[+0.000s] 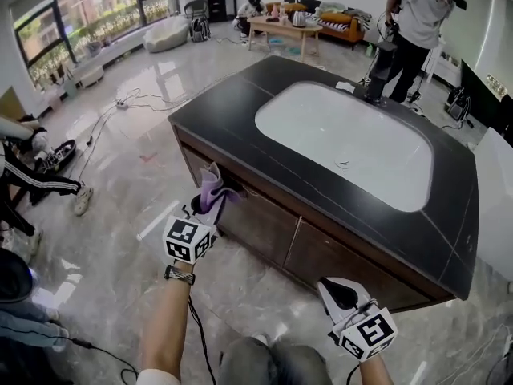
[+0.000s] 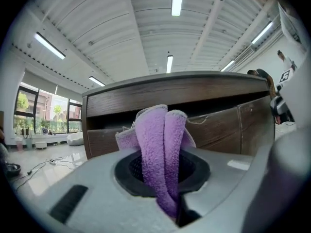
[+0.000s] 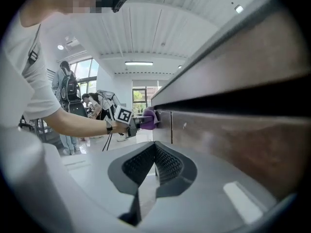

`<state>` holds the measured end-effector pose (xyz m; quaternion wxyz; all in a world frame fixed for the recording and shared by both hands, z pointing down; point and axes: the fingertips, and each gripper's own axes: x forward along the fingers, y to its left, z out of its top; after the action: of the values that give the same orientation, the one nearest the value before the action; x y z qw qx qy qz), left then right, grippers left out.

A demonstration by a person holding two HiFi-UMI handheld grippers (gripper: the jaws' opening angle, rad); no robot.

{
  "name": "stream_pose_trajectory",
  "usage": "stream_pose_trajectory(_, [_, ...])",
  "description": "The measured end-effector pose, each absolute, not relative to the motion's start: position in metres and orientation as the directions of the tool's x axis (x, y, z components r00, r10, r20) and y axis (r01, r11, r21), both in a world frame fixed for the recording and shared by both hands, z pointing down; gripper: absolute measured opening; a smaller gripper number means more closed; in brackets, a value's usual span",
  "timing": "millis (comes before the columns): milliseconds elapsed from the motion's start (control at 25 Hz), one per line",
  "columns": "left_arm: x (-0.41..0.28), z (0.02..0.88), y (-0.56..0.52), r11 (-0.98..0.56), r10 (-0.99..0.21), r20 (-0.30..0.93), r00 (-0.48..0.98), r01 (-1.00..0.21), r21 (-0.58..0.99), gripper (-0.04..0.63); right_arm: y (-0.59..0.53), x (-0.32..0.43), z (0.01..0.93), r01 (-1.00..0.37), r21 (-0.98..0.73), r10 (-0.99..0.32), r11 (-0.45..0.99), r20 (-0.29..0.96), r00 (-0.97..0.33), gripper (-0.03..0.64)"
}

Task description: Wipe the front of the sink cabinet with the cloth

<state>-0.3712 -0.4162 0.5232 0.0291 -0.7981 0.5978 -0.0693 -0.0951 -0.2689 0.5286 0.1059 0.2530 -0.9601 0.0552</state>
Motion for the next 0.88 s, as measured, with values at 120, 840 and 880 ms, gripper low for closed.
stream_pose_trajectory(120, [-0.356,0.501,-0.386,-0.273,-0.961,0.078,0.265,-0.954,-0.120,0.054,-0.262,-0.084,0.477,-0.503,-0.041,-0.485,0.864,0.208,-0.850,0.006])
stream_pose_trajectory(840, [-0.191,0.189,-0.208,-0.346,-0.932,0.140,0.334,-0.935,-0.078,0.052,-0.190,-0.008,0.123,-0.598,0.099,-0.606,0.796,0.141,-0.783,0.006])
stream_pose_trajectory(880, [-0.181,0.175,-0.197,-0.353,-0.930,0.140,0.341,-0.933,-0.073,0.052,-0.182,-0.002,0.108,-0.603,0.107,-0.613,0.790,0.136,-0.779,0.006])
